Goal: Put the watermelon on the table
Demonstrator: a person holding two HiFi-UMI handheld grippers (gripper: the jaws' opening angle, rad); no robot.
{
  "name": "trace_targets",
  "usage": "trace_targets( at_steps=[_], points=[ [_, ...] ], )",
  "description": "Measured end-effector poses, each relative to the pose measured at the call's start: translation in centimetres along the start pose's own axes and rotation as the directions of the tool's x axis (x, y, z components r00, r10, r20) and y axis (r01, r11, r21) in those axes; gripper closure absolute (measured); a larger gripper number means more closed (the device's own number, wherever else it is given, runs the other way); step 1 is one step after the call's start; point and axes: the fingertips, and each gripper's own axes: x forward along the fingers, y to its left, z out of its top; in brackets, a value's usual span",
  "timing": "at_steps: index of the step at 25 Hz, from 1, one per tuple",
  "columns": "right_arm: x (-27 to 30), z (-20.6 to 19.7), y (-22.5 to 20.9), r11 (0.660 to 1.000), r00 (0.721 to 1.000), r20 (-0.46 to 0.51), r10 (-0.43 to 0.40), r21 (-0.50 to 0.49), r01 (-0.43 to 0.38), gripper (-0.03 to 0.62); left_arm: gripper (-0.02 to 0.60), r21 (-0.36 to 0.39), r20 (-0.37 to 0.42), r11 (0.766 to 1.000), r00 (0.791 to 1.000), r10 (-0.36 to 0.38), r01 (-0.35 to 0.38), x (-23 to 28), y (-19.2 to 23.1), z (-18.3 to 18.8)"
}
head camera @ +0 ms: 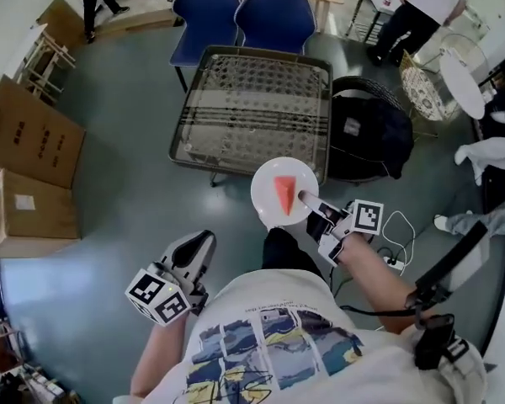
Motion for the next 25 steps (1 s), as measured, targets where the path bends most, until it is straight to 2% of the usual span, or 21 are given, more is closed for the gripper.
trace_targets(
  at_steps=[5,10,15,19,25],
  points=[
    [6.1,8.8,-2.9,1.0,0.997,-0.081,0.002,-0.028,-0.004,0.572,0.548,-0.022,0.025,0.997,0.997,0.075,-0.074,5.6,3.4,5.4],
    [12.6,16.1,-8.4,0.998,0.987,-0.157,-0.031,-0.061,0.022,0.572,0.549,-0.039,0.025,0.984,0.984,0.177,-0.176,9.4,7.1,9.2],
    [17.4,20.0,-12.8,0.997,0.983,-0.171,-0.07,-0.031,0.065,0.572,0.549,-0.061,0.025,0.964,0.966,0.259,-0.257,10.2,8.4,11.1],
    [22.6,23.9,-17.0,0.993,0.975,-0.19,-0.117,-0.025,0.115,0.572,0.548,-0.097,0.027,0.944,0.947,0.32,-0.316,11.5,10.9,12.3],
    [30.6,25.4,-23.2,0.984,0.957,-0.225,-0.18,-0.029,0.178,0.571,0.548,-0.15,0.007,0.898,0.907,0.42,-0.414,9.8,13.1,11.9]
  ],
)
